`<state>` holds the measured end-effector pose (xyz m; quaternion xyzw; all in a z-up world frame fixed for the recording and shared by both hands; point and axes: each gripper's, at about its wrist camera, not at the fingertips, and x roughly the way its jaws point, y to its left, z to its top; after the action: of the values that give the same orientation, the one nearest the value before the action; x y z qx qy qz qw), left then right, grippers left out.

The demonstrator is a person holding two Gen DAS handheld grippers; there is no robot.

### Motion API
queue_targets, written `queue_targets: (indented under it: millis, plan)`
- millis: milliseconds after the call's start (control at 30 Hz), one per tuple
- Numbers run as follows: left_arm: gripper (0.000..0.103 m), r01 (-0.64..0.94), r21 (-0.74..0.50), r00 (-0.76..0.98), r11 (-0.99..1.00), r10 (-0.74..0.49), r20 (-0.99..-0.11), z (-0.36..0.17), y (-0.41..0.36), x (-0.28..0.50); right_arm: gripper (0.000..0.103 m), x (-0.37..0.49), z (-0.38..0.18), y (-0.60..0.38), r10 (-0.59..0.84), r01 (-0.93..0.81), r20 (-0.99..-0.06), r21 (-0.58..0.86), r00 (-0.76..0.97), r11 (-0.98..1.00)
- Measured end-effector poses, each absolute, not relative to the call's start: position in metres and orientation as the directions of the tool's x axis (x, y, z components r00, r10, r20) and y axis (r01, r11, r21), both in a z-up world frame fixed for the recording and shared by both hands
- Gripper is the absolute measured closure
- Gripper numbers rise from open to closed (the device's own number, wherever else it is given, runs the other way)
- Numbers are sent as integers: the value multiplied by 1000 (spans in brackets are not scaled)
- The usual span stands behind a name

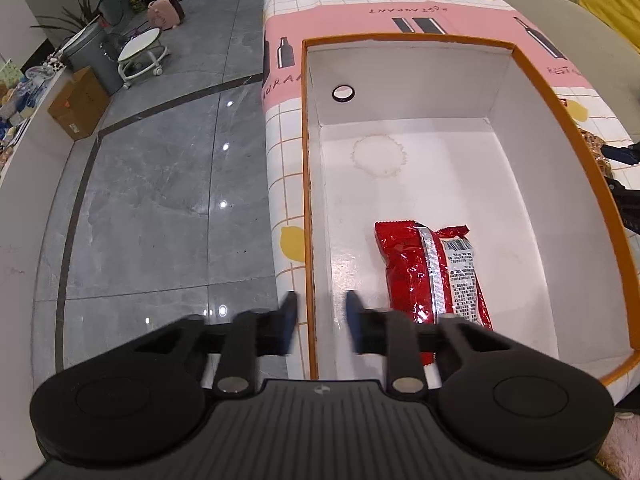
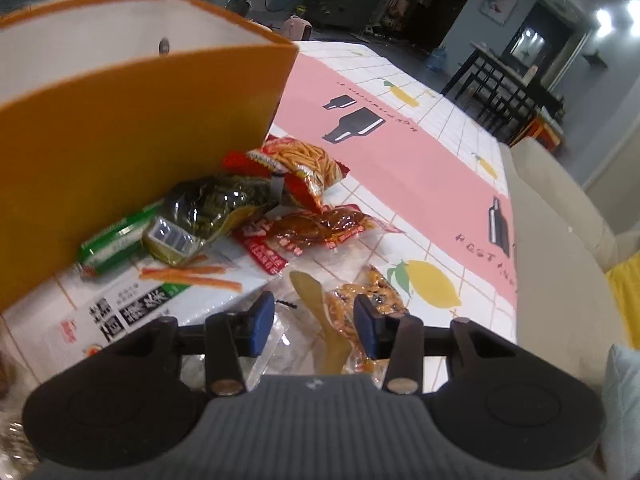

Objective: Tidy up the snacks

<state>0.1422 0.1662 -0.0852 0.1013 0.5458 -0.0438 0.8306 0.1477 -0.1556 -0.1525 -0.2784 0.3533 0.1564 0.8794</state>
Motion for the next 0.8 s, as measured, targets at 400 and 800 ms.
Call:
queue_targets:
  millis: [400,800]
  plan:
    - [99,145,120,377,982,58,-924,-81,173,135,103,152,-148,-158,48,-446,-697,-402,715,800]
    - [99,70,109,381,992,74,-922,-78,184,125,103,105,-41,-138,242,-466,-518,-361,821,808]
